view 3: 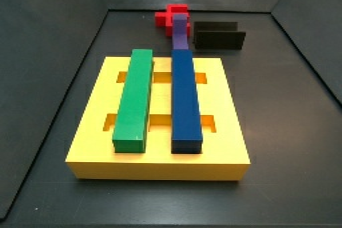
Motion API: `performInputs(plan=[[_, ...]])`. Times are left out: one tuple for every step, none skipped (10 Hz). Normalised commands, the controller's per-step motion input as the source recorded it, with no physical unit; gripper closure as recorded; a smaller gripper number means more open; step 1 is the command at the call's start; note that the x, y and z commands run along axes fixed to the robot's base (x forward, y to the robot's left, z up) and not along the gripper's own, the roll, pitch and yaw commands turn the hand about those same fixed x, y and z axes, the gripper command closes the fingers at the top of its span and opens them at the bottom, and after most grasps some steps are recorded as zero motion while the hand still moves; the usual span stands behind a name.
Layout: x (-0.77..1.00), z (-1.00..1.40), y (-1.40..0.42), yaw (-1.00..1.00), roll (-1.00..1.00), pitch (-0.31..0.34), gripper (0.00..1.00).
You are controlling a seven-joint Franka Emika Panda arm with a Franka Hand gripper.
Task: Pick up the purple object. Move up. Move to above the board. Insert the purple object.
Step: Pick up the purple object.
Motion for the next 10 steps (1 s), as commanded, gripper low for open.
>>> performInputs(plan=[[0.12, 0.00, -0.15, -0.90, -0.04, 0.000, 0.00], [0.12, -0.01, -0.15, -0.90, -0.02, 0.000, 0.00], [0.09, -0.10, -0.15, -0.93, 0.00, 0.000, 0.00], [0.09, -0.12, -0.27, -0.87, 0.00, 0.000, 0.00], [0.05, -0.14, -0.49, -0.74, 0.00, 0.003, 0.00], [0.00, -0.19, -0.62, -0.53, 0.08, 0.043, 0.00], [-0.03, -0.29, -0.42, -0.39, 0.07, 0.029, 0.00], [-0.08, -0.53, -0.25, -0.20, 0.09, 0.073, 0.00], [-0.10, -0.62, -0.06, -0.23, 0.11, 0.116, 0.00], [0.00, -0.63, -0.01, -0.09, 0.09, 0.206, 0.00]])
